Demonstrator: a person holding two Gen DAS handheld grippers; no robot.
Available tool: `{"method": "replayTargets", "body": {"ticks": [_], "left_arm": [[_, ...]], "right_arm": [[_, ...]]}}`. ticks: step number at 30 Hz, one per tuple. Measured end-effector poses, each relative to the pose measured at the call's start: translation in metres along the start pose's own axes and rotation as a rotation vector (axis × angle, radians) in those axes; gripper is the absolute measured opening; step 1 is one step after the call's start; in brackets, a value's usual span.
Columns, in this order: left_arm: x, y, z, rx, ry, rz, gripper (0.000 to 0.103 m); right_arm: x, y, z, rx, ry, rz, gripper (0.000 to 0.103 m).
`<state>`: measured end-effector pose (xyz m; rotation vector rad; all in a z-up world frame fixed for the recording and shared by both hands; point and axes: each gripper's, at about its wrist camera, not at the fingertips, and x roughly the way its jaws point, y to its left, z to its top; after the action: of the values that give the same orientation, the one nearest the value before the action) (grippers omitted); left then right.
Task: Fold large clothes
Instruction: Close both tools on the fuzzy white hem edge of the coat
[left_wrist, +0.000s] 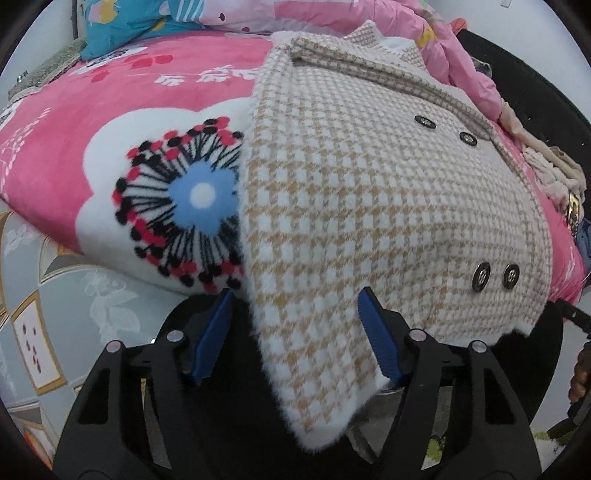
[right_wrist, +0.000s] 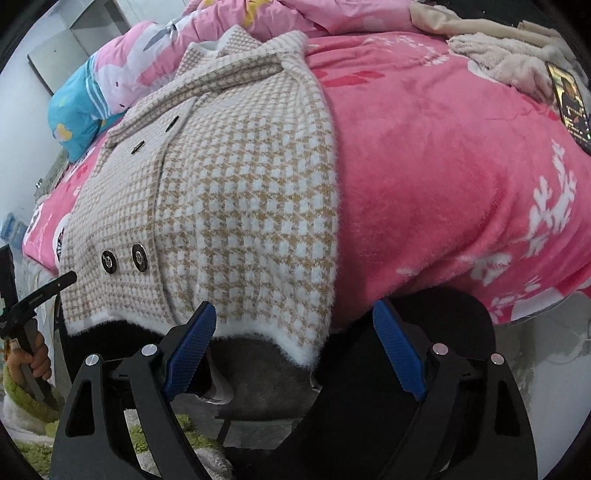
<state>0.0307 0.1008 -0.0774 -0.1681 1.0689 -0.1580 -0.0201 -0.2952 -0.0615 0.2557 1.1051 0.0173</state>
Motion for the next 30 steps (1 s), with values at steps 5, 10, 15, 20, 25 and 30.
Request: {"method": "replayTargets", "body": {"ticks": [5, 10, 15, 20, 25, 30], "left_arm": [[0.006, -0.001, 0.005, -0.023, 0.018, -0.058, 0.048], [0.001, -0.01, 0.0, -0.015, 0.018, -0.107, 0.045], [0.001, -0.015, -0.009, -0.032, 0.046, -0.138, 0.045], [0.004, -0.019, -0.021, -0.034, 0.076, -0.14, 0.039], [0.007, -0.024, -0.028, -0.017, 0.085, -0.129, 0.028], [0.007, -0.023, -0.031, -0.012, 0.076, -0.122, 0.018]], "right_arm": [[0.009, -0.004, 0.0, 0.021, 0.015, 0.032, 0.085], [0.015, -0.01, -0.004, 0.037, 0.032, 0.049, 0.081], [0.022, -0.013, -0.014, 0.062, 0.051, 0.072, 0.073], [0.031, -0.013, -0.022, 0.099, 0.07, 0.116, 0.056], [0.031, -0.011, -0.025, 0.106, 0.055, 0.113, 0.036], [0.024, -0.01, -0.027, 0.114, 0.028, 0.118, 0.015]]}}
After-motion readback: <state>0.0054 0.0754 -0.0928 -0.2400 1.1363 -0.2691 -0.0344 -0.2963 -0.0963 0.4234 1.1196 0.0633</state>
